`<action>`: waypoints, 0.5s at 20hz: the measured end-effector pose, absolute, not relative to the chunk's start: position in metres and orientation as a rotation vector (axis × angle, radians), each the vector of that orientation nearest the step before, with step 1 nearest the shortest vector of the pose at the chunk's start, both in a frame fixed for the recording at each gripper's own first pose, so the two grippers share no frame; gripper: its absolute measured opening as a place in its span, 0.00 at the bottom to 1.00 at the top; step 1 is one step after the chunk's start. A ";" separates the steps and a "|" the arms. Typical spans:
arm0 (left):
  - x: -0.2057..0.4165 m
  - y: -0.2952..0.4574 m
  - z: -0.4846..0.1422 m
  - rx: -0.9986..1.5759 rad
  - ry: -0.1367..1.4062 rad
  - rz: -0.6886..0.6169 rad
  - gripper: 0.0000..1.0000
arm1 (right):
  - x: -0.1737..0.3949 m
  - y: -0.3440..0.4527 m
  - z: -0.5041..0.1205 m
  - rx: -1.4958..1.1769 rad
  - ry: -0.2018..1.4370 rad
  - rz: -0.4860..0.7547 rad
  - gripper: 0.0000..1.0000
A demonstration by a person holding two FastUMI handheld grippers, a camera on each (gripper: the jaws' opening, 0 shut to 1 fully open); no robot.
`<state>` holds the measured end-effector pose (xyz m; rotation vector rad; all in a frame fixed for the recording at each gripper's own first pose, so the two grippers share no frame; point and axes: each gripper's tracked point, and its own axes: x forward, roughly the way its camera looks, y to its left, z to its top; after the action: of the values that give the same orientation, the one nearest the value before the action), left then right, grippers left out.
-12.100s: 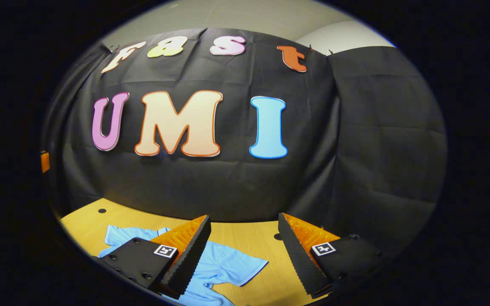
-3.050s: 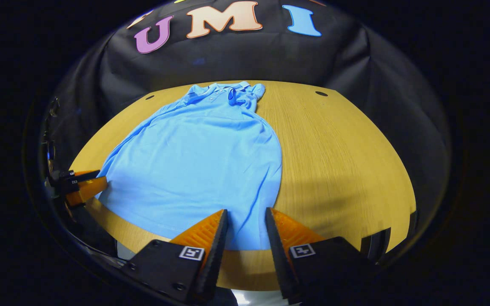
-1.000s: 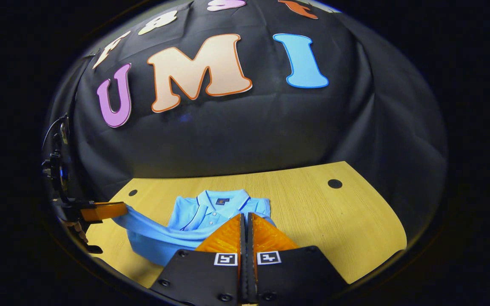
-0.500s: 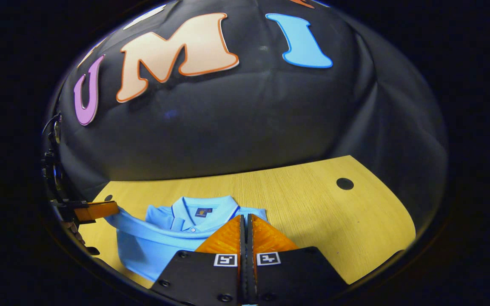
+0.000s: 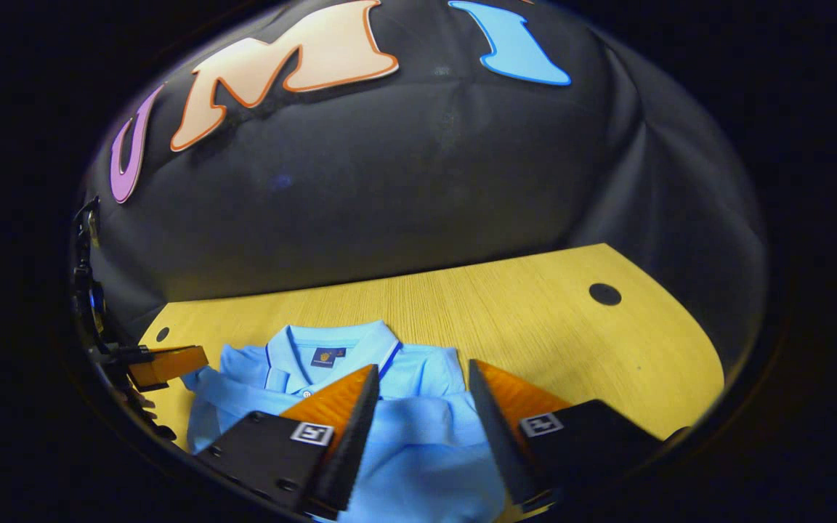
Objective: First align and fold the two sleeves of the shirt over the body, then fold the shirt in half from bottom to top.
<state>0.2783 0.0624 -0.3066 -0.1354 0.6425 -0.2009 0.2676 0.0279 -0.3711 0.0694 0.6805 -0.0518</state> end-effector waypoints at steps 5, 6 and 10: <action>0.246 0.063 -0.240 -0.106 0.490 -0.149 0.87 | 0.247 0.030 -0.306 0.000 0.532 -0.024 1.00; 0.236 0.062 -0.227 -0.093 0.466 -0.144 0.88 | 0.237 0.029 -0.291 -0.007 0.506 -0.021 1.00; 0.187 0.047 -0.173 -0.061 0.376 -0.138 0.95 | 0.188 0.029 -0.237 -0.026 0.428 0.006 0.99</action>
<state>0.1866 0.0470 -0.1733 -0.0614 0.3758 -0.1384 0.1876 0.0292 -0.2371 -0.0262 0.4283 0.0058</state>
